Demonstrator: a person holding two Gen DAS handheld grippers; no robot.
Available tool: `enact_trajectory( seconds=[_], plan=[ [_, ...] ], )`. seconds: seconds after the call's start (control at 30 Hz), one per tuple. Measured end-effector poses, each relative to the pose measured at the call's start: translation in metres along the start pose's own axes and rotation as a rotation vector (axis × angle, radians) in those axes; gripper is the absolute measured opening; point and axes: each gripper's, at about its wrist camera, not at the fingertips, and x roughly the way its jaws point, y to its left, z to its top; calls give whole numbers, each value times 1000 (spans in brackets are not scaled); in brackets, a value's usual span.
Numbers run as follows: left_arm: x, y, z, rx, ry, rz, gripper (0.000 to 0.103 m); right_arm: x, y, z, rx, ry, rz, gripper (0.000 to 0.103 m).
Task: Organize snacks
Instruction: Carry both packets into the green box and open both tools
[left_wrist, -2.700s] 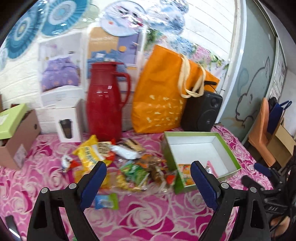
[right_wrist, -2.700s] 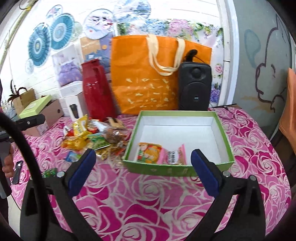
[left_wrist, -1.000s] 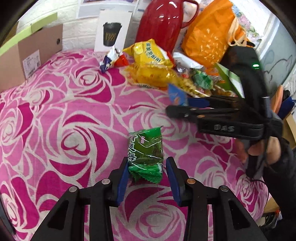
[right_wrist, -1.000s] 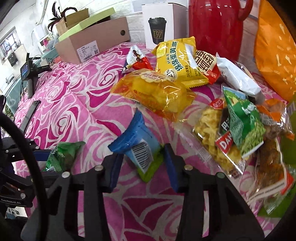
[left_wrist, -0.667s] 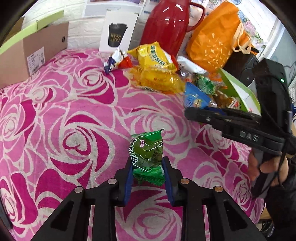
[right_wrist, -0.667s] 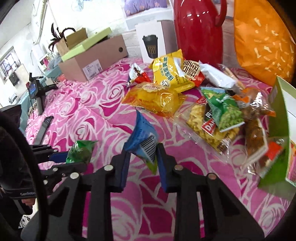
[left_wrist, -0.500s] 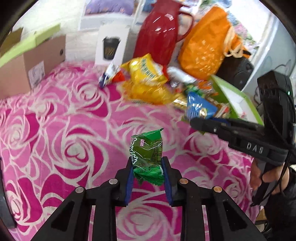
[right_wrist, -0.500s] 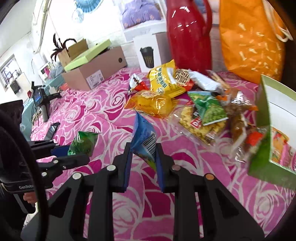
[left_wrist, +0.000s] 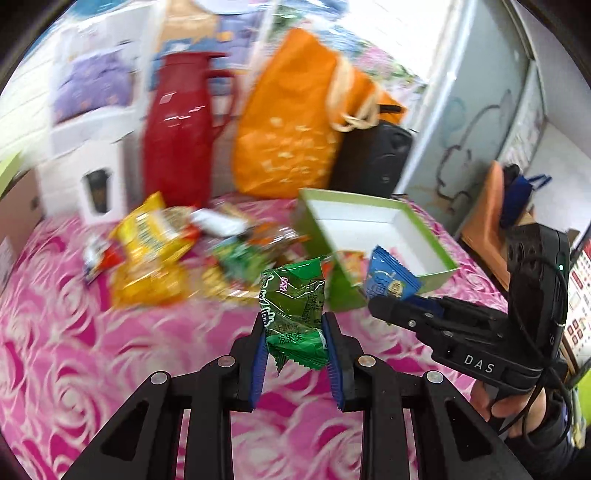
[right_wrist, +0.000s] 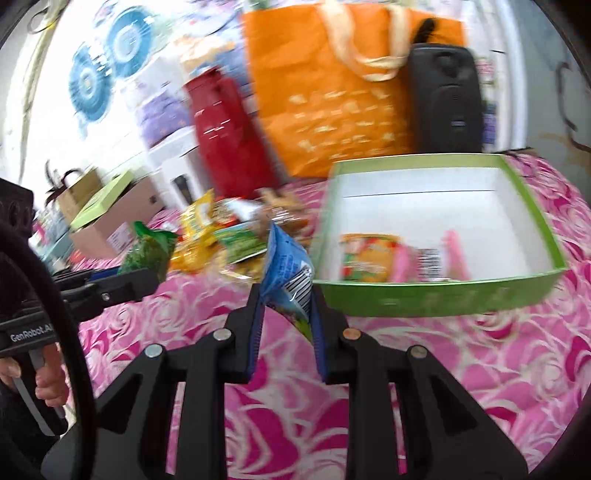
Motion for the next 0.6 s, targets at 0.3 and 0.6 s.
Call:
enact_trajectory(
  seconds=[0.3,0.6],
  plan=[
    [55,-72,44,95,22,-102,28,-24,-75,13,119,-68,-166,26],
    [119,-105,63,137,76,-110,28,0,-117,23,147,-47,-195,27]
  ],
)
